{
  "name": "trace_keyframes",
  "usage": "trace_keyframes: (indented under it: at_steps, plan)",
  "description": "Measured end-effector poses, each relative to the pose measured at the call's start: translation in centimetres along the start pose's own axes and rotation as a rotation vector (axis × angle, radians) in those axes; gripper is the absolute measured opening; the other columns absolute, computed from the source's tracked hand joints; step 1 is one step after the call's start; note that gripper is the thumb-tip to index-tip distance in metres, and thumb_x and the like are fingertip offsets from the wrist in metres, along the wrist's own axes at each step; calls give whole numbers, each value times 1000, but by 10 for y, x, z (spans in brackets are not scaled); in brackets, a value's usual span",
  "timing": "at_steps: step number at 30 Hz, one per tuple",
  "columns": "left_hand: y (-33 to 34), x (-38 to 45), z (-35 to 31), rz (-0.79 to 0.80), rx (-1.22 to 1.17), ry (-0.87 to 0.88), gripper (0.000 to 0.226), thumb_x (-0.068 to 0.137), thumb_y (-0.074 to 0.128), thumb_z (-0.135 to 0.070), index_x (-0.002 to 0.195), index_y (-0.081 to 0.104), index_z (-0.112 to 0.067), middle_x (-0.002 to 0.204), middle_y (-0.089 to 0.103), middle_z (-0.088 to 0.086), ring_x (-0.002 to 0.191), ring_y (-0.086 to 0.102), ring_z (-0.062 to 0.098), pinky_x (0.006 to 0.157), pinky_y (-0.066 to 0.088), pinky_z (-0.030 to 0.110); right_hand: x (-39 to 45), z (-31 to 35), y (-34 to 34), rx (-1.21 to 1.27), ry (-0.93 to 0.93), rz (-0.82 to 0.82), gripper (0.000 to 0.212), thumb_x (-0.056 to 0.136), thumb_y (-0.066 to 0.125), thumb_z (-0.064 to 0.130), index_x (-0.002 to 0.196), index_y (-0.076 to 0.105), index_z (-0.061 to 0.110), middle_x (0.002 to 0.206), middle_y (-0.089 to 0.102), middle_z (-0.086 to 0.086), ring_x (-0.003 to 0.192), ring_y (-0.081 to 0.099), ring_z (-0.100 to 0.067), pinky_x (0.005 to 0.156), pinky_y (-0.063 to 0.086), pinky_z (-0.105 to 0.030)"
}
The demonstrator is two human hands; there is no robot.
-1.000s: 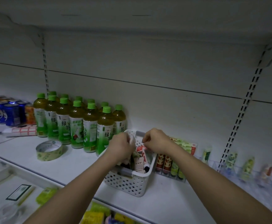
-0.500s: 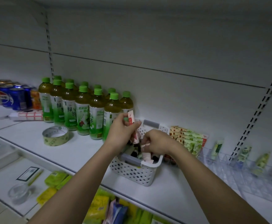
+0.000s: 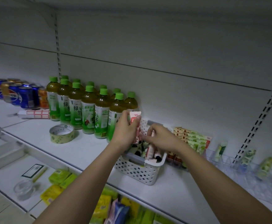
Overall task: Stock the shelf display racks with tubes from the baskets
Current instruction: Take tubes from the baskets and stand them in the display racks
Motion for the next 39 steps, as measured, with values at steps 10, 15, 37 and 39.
trace_keyframes:
  at_steps: [10,15,37,39]
  plan:
    - [0,-3,-3,-14,98,10,23,101,44,-36,121,44,-24,93,59,-4,77,62,5,51,44,14,-17,-8,-20,72,0,-121,38,93,64,16,124,44,27,104,58,3,54,61,-5,41,42,-17]
    - [-2,-9,-8,-34,110,31,24,101,45,-37,119,46,-21,92,63,2,75,65,10,52,47,16,-39,-8,-59,338,-8,-276,25,86,71,3,102,63,19,101,69,-7,84,70,-21,74,59,-35]
    - [152,-32,-153,398,-41,187,11,87,71,-13,97,71,-11,88,69,3,78,67,13,72,57,19,-169,-91,-230,246,100,-666,6,91,65,11,88,66,15,83,70,-7,64,71,-19,60,57,-26]
    - [167,-31,-147,422,8,160,19,85,72,-12,103,73,-5,89,71,2,77,67,10,68,56,15,-171,-106,-228,244,112,-654,10,92,64,8,85,65,16,86,70,-9,67,72,-24,68,60,-35]
Point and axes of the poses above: each hand's wrist, its own x-axis towards the middle knuckle, its own y-axis out of the palm, z = x × y, the point moved 9 cm from there along x, towards the middle knuckle
